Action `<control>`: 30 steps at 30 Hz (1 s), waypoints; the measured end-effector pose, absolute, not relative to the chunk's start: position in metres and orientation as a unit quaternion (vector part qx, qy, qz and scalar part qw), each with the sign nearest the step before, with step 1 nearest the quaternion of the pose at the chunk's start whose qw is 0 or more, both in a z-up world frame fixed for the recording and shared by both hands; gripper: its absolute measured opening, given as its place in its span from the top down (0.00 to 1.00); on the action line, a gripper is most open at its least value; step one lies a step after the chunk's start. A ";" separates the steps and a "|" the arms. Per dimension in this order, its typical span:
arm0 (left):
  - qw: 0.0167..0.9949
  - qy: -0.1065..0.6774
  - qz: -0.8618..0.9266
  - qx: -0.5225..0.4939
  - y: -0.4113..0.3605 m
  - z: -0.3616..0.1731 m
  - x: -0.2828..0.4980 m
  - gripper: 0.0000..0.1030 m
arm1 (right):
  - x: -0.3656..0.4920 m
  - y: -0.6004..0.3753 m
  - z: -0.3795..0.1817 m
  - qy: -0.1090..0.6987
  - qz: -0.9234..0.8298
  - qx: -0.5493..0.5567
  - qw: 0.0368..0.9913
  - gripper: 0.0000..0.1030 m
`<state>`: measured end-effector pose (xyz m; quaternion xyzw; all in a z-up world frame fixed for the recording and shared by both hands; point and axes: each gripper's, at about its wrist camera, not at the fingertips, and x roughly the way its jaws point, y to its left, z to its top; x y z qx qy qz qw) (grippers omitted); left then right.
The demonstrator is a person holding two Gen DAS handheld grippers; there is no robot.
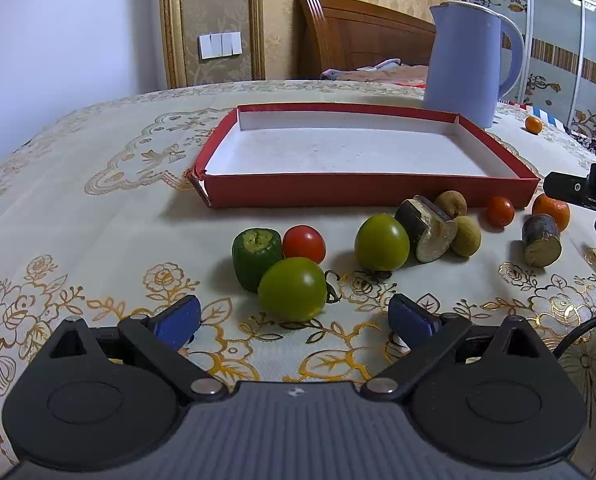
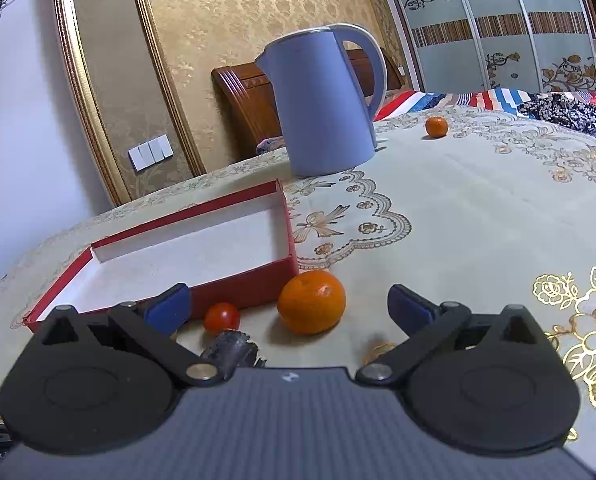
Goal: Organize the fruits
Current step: 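Move both tools toward the fruits in front of the red tray, then close the left tool on the green tomato while the right tool grasps the eggplant slice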
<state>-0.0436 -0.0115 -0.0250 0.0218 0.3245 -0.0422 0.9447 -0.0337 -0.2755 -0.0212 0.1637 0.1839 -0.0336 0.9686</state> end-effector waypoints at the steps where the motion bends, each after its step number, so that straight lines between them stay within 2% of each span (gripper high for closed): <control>1: 0.945 0.325 -0.044 0.022 -0.011 -0.025 -0.044 0.02 | -0.033 -0.276 -0.021 0.183 -0.032 0.166 0.969 0.00; 8: 0.952 0.292 -0.094 -0.005 0.005 -0.023 -0.059 0.02 | -0.032 -0.274 -0.022 0.190 -0.037 0.161 0.968 0.00; 19: 0.961 0.262 -0.089 0.008 -0.006 -0.020 -0.066 0.03 | -0.034 -0.282 -0.024 0.183 -0.030 0.185 0.965 0.00; 21: 0.964 0.251 -0.081 0.012 -0.010 -0.020 -0.068 0.18 | -0.035 -0.284 -0.025 0.182 -0.031 0.193 0.964 0.00; 22: 0.963 0.257 -0.079 0.012 -0.012 -0.021 -0.067 0.31 | -0.035 -0.284 -0.024 0.181 -0.033 0.195 0.963 0.00; 23: 0.960 0.270 -0.078 0.013 -0.013 -0.022 -0.063 0.37 | -0.036 -0.284 -0.024 0.179 -0.035 0.196 0.964 0.00; 30: 0.956 0.287 -0.064 0.013 -0.016 -0.026 -0.053 0.37 | -0.036 -0.286 -0.024 0.175 -0.029 0.200 0.964 0.00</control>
